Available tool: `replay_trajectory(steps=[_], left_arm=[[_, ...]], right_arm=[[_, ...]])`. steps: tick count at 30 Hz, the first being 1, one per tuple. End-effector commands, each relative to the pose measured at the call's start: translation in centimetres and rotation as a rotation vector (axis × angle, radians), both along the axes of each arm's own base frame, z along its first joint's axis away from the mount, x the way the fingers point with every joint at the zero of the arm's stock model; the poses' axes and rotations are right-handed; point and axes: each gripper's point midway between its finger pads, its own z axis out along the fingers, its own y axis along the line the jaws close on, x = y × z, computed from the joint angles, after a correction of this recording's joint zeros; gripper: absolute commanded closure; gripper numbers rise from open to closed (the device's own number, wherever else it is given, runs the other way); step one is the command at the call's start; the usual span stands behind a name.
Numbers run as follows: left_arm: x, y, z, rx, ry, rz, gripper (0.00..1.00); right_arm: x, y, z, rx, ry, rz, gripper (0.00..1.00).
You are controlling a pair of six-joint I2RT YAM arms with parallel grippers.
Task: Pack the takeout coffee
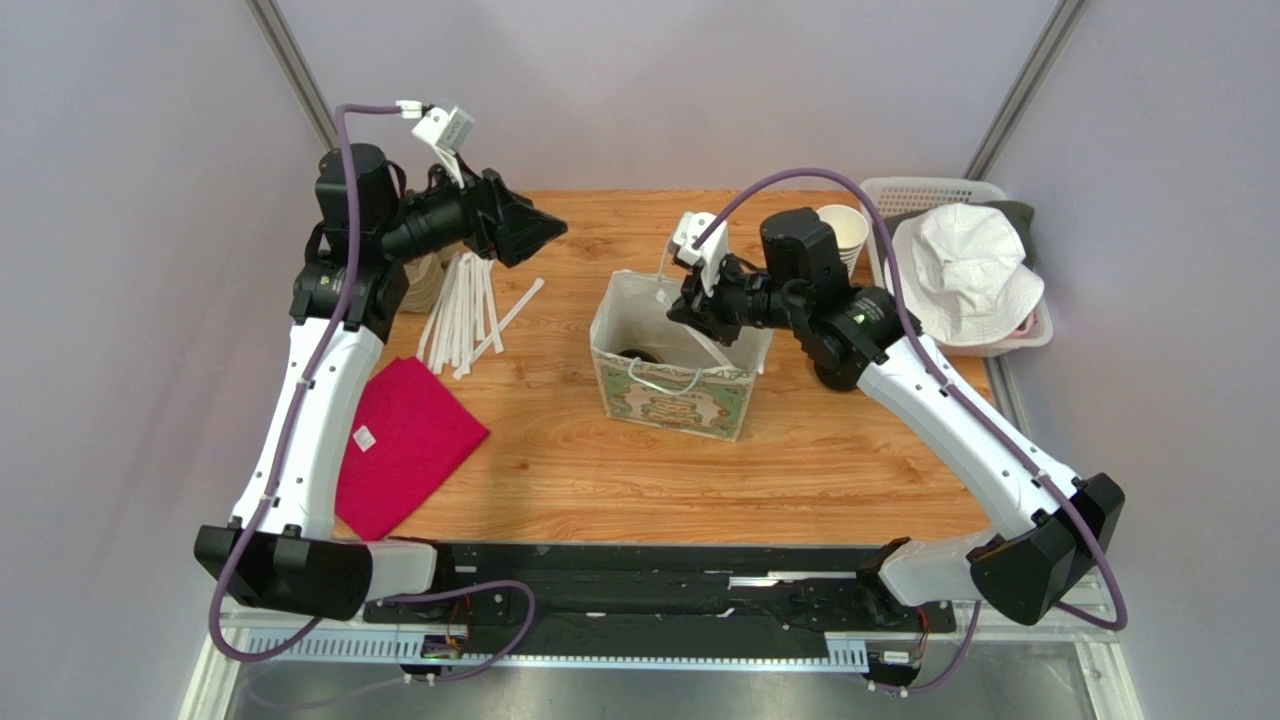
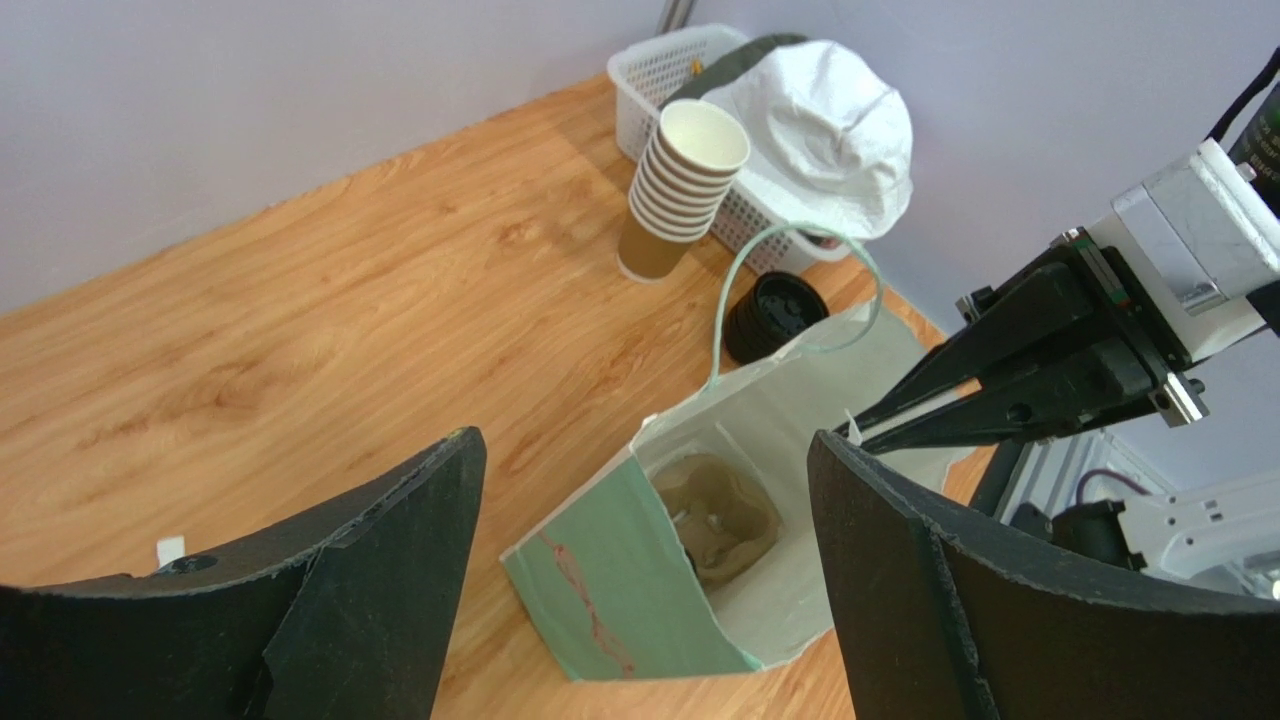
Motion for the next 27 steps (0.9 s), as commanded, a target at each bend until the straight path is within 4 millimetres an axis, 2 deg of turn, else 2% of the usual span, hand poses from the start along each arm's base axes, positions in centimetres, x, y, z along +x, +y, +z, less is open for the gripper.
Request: replay_trajectory(steps=[1,2,3,6,7,9,10,11,13,14,15,16,17,19,21,23,24,25,26,27], left_arm=[[0.4,0.4,-1.3,0.05,0.03,0.018,0.09],[0.5,0.4,-1.3,0.052,0.033,0.022,0.02],[0.7,0.5,-1.5,0.057,0.042,0.032,0.02],[1.2,0.7,-2.1,0.072,0.073,0.043,0.02],[1.4,0.8,-2.7,0.083,0.1,0.05,0.02],[1.7,1.0,-2.7,0.098,0.112,0.064,0.01],[1.9,1.2,-2.9,0.114,0.131,0.069,0.01],[2.1,1.4,-2.9,0.124,0.141,0.08,0.01],[2.4,1.8,-3.1,0.171,0.186,0.091,0.01],[2.6,2.1,-3.4,0.196,0.207,0.103,0.01],[2.8,2.4,-3.6,0.219,0.221,0.108,0.01],[3.0,2.7,-3.9,0.261,0.248,0.105,0.01],[3.5,3.4,-4.2,0.296,0.261,0.142,0.01],[4.0,4.2,-4.4,0.342,0.297,0.172,0.01],[4.5,4.9,-4.4,0.39,0.281,0.19,0.01],[4.7,5.3,-4.2,0.434,0.258,0.186,0.01],[4.6,5.6,-4.6,0.453,0.27,0.188,0.01],[4.7,5.8,-4.7,0.469,0.266,0.187,0.01],[4.7,6.0,-5.0,0.482,0.273,0.186,0.01],[4.5,6.2,-5.5,0.493,0.294,0.186,0.01]], right_arm=[[-0.3,0.4,0.9,0.01,-0.099,0.053,0.84],[-0.3,0.4,1.1,0.009,-0.1,0.054,0.79],[-0.4,0.3,0.9,0.002,-0.092,0.054,0.68],[-0.4,0.3,1.7,0.004,-0.09,0.051,0.58],[-0.3,0.3,2.9,0.021,-0.103,0.045,0.55],[-0.5,0.3,4.0,0.038,-0.096,0.035,0.49],[-0.5,0.3,5.9,0.065,-0.119,0.03,0.47],[-0.5,0.4,7.0,0.086,-0.112,0.017,0.44],[-0.2,0.2,8.4,0.103,-0.107,-0.015,0.34],[-0.1,-0.1,10.7,0.136,-0.135,-0.034,0.29],[0.4,-0.4,11.0,0.134,-0.122,-0.073,0.21],[0.6,-0.6,11.8,0.146,-0.13,-0.094,0.17],[1.0,-1.3,13.3,0.164,-0.151,-0.135,0.12],[1.6,-2.1,14.0,0.186,-0.133,-0.183,0.09],[2.8,-3.7,14.9,0.203,-0.132,-0.259,0.05],[3.8,-5.1,15.0,0.221,-0.099,-0.323,0.03],[4.8,-6.8,15.0,0.22,-0.083,-0.378,0.03],[5.4,-7.6,14.6,0.229,-0.046,-0.418,0.03],[6.5,-9.5,14.2,0.226,-0.029,-0.48,0.03],[6.7,-10.6,13.3,0.207,0.006,-0.513,0.03]])
